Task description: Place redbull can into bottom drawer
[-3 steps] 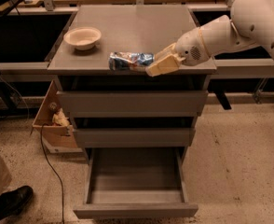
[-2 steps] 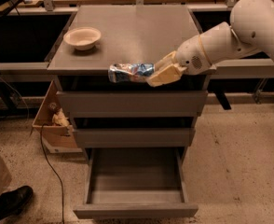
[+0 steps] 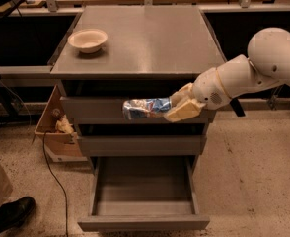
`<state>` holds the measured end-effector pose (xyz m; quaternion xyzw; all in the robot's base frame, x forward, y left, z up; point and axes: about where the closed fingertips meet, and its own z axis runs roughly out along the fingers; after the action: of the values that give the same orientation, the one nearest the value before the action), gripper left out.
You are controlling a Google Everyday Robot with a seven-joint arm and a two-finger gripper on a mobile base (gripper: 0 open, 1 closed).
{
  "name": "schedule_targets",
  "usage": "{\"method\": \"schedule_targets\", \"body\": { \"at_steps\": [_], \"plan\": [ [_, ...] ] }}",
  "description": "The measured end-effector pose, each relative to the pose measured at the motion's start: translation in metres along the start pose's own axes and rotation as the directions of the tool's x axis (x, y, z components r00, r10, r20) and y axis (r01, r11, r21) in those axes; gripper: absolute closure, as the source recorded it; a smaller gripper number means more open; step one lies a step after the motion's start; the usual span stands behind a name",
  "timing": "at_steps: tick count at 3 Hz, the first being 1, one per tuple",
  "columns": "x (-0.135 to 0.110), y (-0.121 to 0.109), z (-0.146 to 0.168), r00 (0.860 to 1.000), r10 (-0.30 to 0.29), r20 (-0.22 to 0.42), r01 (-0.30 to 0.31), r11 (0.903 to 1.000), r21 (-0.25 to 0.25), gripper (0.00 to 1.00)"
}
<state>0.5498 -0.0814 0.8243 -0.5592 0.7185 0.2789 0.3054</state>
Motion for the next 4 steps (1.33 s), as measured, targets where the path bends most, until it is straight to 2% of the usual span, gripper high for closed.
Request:
{"method": "schedule_targets", "body": {
  "at_steps": [2, 3, 4],
  "plan": [
    [0.069, 0.008, 0.025, 0.998, -0.018, -0.058, 0.020, 0.9993, 0.033, 1.00],
    [0.142, -0.003, 0.047, 0.994, -0.013, -0.111, 0.022, 0.9971, 0.073, 1.00],
    [0.142, -0.003, 0.049, 0.995, -0.013, -0.101, 0.021, 0.9968, 0.078, 1.00]
  ]
}}
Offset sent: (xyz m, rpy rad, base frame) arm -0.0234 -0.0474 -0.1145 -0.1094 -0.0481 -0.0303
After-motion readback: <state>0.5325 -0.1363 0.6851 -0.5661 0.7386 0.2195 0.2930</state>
